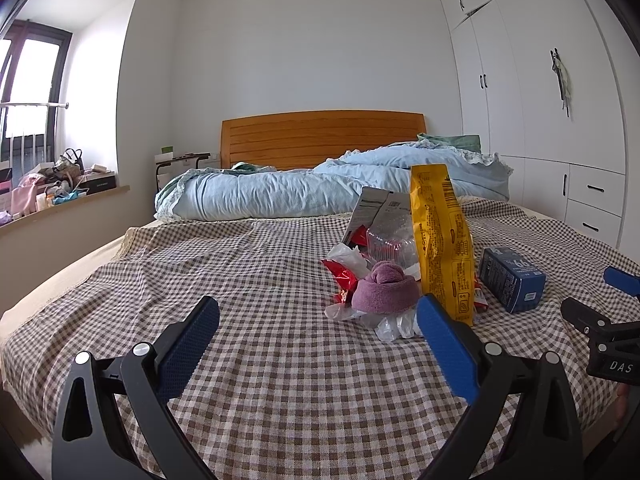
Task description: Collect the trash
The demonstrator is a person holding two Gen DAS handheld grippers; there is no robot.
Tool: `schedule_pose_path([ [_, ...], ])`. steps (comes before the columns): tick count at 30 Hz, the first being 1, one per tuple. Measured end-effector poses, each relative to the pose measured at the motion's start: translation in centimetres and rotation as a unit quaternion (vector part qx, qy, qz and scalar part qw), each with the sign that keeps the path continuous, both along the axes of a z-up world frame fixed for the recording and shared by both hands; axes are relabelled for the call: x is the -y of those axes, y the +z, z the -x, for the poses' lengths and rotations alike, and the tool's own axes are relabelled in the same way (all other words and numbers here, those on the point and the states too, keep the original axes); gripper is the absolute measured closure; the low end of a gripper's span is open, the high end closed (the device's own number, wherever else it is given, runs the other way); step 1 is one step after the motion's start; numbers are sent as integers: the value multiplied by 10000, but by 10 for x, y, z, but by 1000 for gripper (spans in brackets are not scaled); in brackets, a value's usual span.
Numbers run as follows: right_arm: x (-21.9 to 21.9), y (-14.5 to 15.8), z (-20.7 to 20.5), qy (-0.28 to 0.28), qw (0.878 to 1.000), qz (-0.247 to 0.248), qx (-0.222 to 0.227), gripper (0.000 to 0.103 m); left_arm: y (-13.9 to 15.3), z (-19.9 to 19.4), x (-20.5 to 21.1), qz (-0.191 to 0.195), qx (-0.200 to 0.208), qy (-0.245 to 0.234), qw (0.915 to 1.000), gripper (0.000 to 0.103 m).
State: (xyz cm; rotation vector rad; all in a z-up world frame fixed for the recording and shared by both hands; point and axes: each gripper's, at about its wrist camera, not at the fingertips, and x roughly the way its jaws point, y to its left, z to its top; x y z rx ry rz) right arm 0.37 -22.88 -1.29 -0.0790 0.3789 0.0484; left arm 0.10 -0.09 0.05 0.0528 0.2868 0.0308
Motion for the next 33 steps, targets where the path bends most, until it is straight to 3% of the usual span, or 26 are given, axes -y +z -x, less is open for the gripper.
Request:
schedule_pose_path([
  [22, 0, 1, 0, 35, 10000, -34, -16, 6, 0, -1, 0, 9, -5, 13, 10000, 7],
  [29, 2, 30, -10, 133, 9992, -382, 52, 6, -2, -19, -8, 146, -141, 173, 9996, 7],
  [33, -1, 45, -46, 216, 9995, -152, -193, 6, -3, -38, -16, 246, -270, 218, 9991, 7],
])
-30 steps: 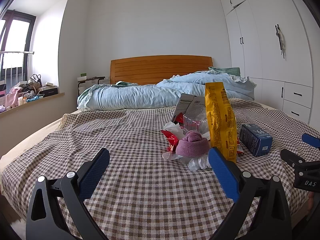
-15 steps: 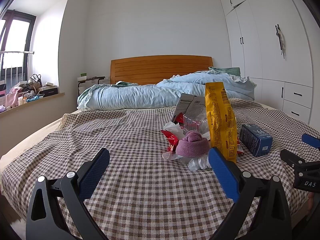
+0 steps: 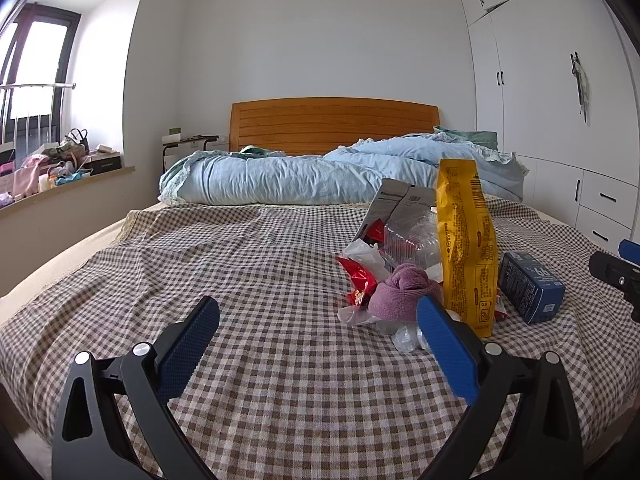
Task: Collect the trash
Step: 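Grasp the yellow snack wrapper with the right gripper, then grasp the pink cloth with the left gripper while the right gripper holds the wrapper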
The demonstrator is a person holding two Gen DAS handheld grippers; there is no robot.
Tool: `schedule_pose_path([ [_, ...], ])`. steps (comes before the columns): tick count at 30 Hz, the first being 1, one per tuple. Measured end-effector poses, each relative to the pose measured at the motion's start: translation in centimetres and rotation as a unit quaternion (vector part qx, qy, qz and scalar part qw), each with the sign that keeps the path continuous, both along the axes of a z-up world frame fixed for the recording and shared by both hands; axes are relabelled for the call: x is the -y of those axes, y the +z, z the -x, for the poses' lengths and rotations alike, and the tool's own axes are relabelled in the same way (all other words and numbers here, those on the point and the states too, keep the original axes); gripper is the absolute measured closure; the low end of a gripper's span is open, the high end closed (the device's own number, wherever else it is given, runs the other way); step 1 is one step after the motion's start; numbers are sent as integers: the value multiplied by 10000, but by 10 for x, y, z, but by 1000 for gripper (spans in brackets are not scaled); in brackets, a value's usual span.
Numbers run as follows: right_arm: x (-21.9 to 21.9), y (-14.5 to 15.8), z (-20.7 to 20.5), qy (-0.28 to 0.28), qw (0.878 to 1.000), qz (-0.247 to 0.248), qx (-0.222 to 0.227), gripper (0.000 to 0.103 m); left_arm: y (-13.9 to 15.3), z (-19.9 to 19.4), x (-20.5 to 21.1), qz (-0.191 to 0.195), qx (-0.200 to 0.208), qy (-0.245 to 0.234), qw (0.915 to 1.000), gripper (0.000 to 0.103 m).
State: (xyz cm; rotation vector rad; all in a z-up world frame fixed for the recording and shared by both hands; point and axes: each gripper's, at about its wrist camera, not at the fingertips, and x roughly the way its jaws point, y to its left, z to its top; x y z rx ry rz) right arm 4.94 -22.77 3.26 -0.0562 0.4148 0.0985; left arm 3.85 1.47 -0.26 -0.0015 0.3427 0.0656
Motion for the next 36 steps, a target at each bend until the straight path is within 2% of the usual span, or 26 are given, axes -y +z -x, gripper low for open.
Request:
schedule_pose_path([
  [3, 3, 9, -37, 127, 9997, 161, -135, 6, 4, -15, -7, 135, -5, -32, 9999, 7],
  [7, 8, 20, -90, 600, 9976, -43, -345, 6, 4, -40, -13, 233, 22, -231, 9995, 7],
  [9, 7, 24, -117, 1026, 9927, -287, -562, 6, -3, -54, -19, 505, -216, -276, 9981, 7],
  [11, 3, 32, -136, 1372, 9874, -522, -594, 6, -10, -62, -24, 797, -457, -372, 9951, 7],
  [14, -15, 40, -166, 1641, 9837, -310, -663, 6, -18, -66, -32, 806, -589, -249, 9947, 7],
  [17, -28, 40, -196, 1897, 9772, -146, -945, 6, -22, -71, -39, 984, -681, -126, 9927, 7],
  [18, -30, 39, -206, 2005, 9738, -159, -1058, 13, -23, -72, -42, 1059, -712, -120, 9918, 7],
  [19, -31, 38, -213, 2044, 9719, -173, -1151, 35, -24, -72, -44, 1100, -718, -111, 9913, 7],
  [21, -29, 36, -226, 2122, 9665, -295, -1414, 62, -26, -75, -46, 1090, -727, -34, 9914, 7],
  [24, -20, 38, -212, 2095, 9665, -352, -1442, 92, -27, -77, -49, 1127, -770, 10, 9906, 7],
  [25, -18, 41, -201, 2081, 9679, -364, -1362, 98, -27, -78, -49, 1129, -778, 13, 9905, 7],
  [30, 3, 62, -125, 1809, 9808, -277, -675, 103, -29, -77, -39, 1040, -834, -176, 9909, 7],
  [36, 25, 78, -36, 858, 9955, 14, 399, 103, -30, -71, -18, 908, -863, -684, 9898, 7],
])
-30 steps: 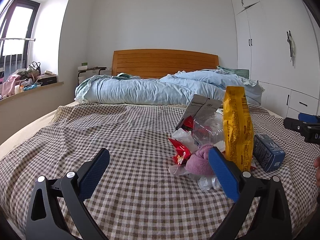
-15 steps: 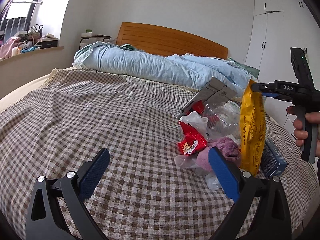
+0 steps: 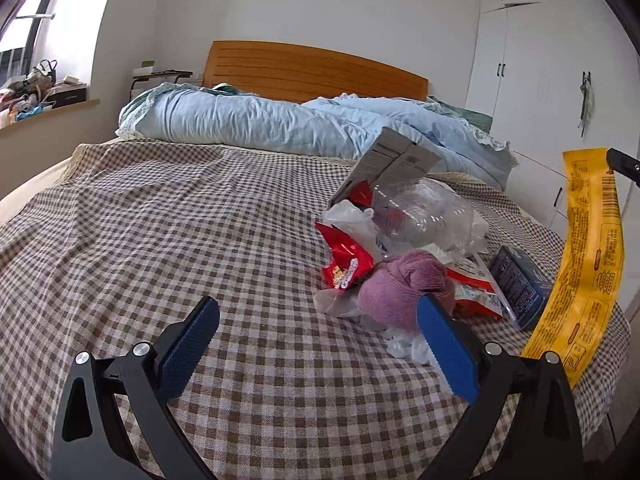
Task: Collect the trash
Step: 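Grasp the pink cloth with the left gripper while the right gripper holds the wrapper, then carry both items to the floor bin and open both grippers over it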
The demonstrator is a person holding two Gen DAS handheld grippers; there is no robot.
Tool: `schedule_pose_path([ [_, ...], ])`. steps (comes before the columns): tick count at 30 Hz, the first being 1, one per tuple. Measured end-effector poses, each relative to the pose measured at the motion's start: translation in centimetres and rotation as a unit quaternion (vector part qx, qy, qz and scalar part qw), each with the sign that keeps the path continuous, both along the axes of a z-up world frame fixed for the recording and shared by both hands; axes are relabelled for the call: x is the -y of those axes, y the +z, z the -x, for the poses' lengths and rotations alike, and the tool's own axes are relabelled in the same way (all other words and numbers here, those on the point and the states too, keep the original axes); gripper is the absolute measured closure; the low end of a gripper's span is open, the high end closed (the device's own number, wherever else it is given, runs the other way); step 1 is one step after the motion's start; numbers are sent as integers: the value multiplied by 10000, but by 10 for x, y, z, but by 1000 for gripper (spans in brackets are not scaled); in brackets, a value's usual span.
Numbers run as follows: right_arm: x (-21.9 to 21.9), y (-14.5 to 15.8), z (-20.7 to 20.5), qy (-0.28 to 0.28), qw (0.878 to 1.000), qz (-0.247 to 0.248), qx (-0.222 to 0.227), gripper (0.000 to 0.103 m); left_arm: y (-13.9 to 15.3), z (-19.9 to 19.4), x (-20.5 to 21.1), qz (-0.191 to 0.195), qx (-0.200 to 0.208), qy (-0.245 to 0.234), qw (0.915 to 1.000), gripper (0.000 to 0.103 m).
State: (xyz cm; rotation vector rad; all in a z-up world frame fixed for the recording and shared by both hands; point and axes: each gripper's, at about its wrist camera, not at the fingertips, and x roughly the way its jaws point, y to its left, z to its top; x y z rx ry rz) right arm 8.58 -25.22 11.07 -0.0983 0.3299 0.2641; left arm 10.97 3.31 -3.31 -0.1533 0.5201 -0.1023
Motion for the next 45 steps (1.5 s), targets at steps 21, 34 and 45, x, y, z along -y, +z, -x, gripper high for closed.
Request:
schedule_pose_path([
  [21, 33, -75, 101, -1127, 9933, 237, 98, 103, 0, 4, 48, -331, -43, -714, 9969, 7],
  [34, 46, -55, 99, -1067, 9941, 21, 209, 103, 12, -85, 68, -412, -1351, -563, 9884, 58],
  [45, 65, -15, 114, -1124, 9908, -136, 745, 103, 145, -35, 59, -172, 345, -674, 9970, 62],
])
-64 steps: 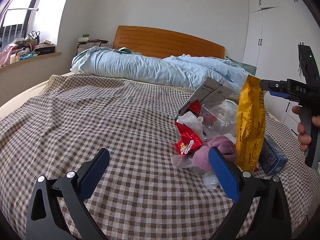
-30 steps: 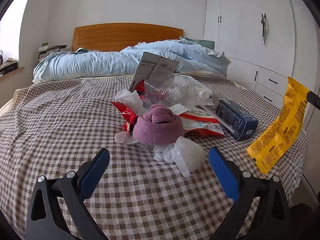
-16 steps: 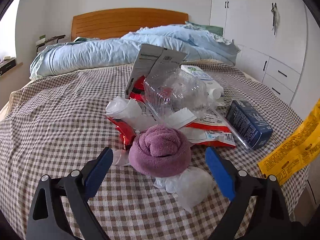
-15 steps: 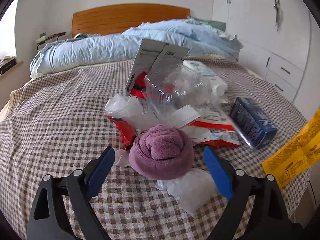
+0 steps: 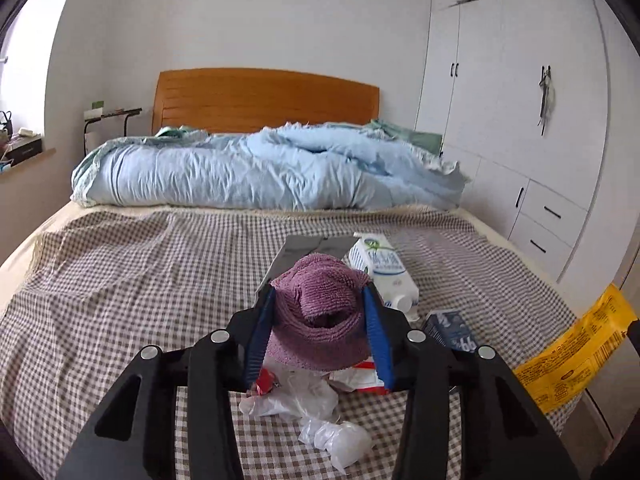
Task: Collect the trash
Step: 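Carry both items to the floor bin and open both grippers over it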
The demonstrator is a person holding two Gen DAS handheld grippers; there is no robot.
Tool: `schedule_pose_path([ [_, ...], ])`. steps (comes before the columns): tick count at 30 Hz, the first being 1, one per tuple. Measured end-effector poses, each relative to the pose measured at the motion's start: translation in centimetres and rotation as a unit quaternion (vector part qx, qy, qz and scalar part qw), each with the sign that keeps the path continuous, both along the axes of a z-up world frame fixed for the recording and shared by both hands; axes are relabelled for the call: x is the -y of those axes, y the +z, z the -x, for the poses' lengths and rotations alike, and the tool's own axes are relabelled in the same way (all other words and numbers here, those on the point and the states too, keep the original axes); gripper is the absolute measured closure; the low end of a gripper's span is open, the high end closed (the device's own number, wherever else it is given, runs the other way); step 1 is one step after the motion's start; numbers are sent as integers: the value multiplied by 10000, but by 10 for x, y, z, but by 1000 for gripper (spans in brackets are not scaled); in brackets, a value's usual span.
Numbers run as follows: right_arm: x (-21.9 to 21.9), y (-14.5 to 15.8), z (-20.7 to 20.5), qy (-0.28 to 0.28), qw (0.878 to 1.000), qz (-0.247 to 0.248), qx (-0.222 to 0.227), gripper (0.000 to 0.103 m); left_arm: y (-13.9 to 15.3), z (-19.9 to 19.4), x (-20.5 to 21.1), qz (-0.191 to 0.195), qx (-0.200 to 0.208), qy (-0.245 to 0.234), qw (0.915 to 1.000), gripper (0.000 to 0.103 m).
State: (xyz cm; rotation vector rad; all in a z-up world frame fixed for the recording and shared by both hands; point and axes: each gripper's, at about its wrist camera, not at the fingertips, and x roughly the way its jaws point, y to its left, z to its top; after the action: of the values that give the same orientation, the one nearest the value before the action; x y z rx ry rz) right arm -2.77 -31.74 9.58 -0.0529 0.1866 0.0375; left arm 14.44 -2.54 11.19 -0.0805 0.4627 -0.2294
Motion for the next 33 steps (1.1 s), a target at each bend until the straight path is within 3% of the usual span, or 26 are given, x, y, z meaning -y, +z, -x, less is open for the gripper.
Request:
schedule_pose_path([
  [3, 13, 11, 19, -173, 9998, 101, 55, 103, 14, 21, 15, 71, 112, -201, 9997, 62],
  [8, 59, 20, 81, -871, 9959, 228, -6, 103, 14, 64, 74, 94, 227, -1062, 9940, 62],
  [11, 92, 11, 124, -1487, 9880, 336, -256, 103, 1, 90, 126, 183, 102, -1769, 9840, 62],
  [14, 127, -15, 163, -2085, 9753, 225, -696, 103, -26, 113, 187, 167, -251, -2545, 9666, 62],
  [18, 168, -69, 202, -2709, 9528, -22, -1372, 103, -71, 146, 262, 15, -758, -3321, 9402, 62],
  [25, 220, -202, 224, -3079, 9113, -675, -2649, 103, -161, 192, 361, -577, -1596, -3940, 9033, 62],
  [31, 241, -307, 234, -2986, 8722, -1638, -3511, 103, -216, 211, 405, -812, -2054, -3991, 8899, 62],
  [33, 246, -333, 231, -3069, 8591, -1812, -3673, 103, -230, 215, 415, -934, -2168, -4088, 8816, 62],
])
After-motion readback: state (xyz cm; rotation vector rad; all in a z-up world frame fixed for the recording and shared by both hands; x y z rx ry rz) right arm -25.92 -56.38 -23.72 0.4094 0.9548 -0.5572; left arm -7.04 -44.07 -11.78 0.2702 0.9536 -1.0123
